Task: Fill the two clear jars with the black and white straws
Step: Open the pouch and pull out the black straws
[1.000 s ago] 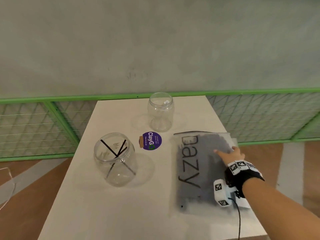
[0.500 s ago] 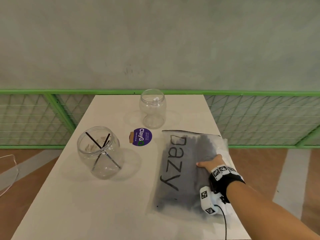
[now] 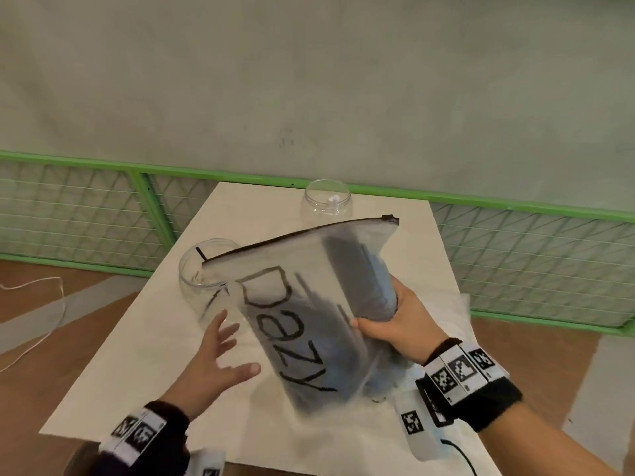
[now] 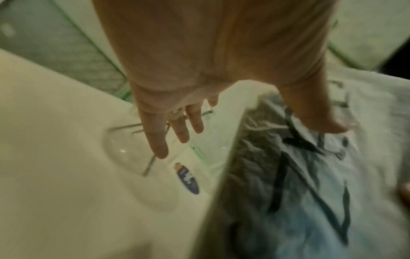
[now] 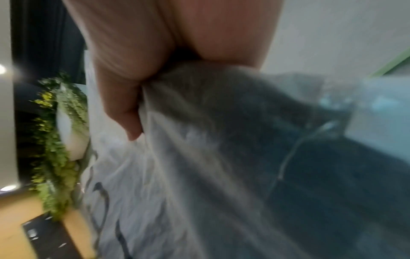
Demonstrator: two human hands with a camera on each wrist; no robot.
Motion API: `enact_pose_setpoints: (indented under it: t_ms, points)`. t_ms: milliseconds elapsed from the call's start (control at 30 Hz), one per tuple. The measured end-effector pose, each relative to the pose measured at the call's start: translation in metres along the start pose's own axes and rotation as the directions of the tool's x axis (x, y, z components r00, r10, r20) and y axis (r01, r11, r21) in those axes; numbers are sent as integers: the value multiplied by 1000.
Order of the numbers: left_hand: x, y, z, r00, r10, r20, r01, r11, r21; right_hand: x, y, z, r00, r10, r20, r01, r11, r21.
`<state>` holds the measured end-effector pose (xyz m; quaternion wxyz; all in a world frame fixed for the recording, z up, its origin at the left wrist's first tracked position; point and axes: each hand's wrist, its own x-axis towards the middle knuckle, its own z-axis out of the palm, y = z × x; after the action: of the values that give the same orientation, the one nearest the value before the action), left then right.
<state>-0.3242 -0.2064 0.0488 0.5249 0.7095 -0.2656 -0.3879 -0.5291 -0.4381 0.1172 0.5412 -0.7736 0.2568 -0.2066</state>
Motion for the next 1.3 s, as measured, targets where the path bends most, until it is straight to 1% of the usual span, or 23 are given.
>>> enact_pose_setpoints:
  t_ms: [67, 100, 133, 167, 233, 300, 367, 400, 467, 500, 567, 633, 733, 800, 867, 967, 1033, 1100, 1167, 1233, 1267, 1300]
  points:
    - [12, 18, 9, 999, 49, -16, -51, 983, -175, 2, -8, 15, 998, -24, 56, 22, 999, 46]
    - [13, 26, 10, 996, 69, -47, -79, 965, -249, 3, -11, 25, 997, -36, 70, 32, 998, 58]
    - [12, 31, 8, 992, 75, -103, -102, 949, -298, 6, -10, 34, 997, -42, 72, 37, 997, 73]
    - [12, 34, 2, 981, 90, -173, -141, 940, -312, 9, -10, 45, 997, -45, 67, 38, 995, 97]
    - [7, 42, -20, 940, 122, -318, -218, 933, -286, 20, -11, 64, 999, -37, 32, 32, 987, 156]
    - [3, 48, -49, 906, 163, -390, -268, 934, -234, 34, -12, 82, 1000, -15, -2, 15, 981, 193]
    - [0, 53, -78, 892, 215, -398, -282, 952, -118, 47, -14, 99, 1000, 4, 23, -8, 984, 177]
    - [1, 51, -91, 899, 210, -385, -261, 961, -87, 53, -12, 108, 998, 17, 59, -25, 989, 146]
    - [6, 40, -116, 921, 145, -361, -183, 980, -75, 60, -5, 127, 992, 48, 117, -59, 994, 92]
    - [9, 34, -125, 923, 110, -369, -147, 986, -74, 62, -2, 136, 991, 67, 119, -76, 995, 72]
    - [12, 25, -138, 904, 77, -420, -111, 992, -57, 65, -1, 150, 994, 70, 85, -73, 997, 29]
    - [13, 23, -147, 890, 80, -449, -107, 994, -34, 68, -8, 158, 999, 18, 45, -18, 1000, -5]
    - [12, 34, -159, 874, 106, -474, -141, 989, -39, 71, -26, 160, 998, -59, -1, 59, 998, 5]
    - [13, 40, -165, 887, 120, -445, -156, 987, -45, 72, -31, 162, 998, -56, 41, 56, 998, -16]
    - [14, 46, -169, 895, 158, -416, -188, 982, -31, 71, -34, 162, 996, -35, 77, 34, 999, 4]
    - [14, 62, -176, 873, 209, -440, -266, 961, -72, 72, -47, 155, 999, -51, -1, 51, 997, 64]
    - [11, 77, -179, 864, 264, -428, -322, 944, -68, 73, -57, 148, 989, -105, -107, 112, 992, 60]
    - [8, 90, -181, 845, 322, -428, -354, 935, 5, 74, -61, 140, 953, -158, -259, 166, 986, 12]
    - [9, 98, -184, 833, 346, -431, -352, 933, 71, 73, -67, 135, 920, -182, -348, 199, 980, 15]
    - [12, 105, -184, 828, 355, -435, -337, 934, 121, 73, -73, 131, 906, -191, -377, 223, 974, 41]
    - [12, 111, -183, 810, 388, -439, -344, 922, 179, 72, -78, 130, 903, -198, -382, 237, 970, 56]
    - [13, 118, -180, 778, 446, -444, -358, 894, 271, 72, -81, 130, 899, -205, -388, 248, 967, 63]
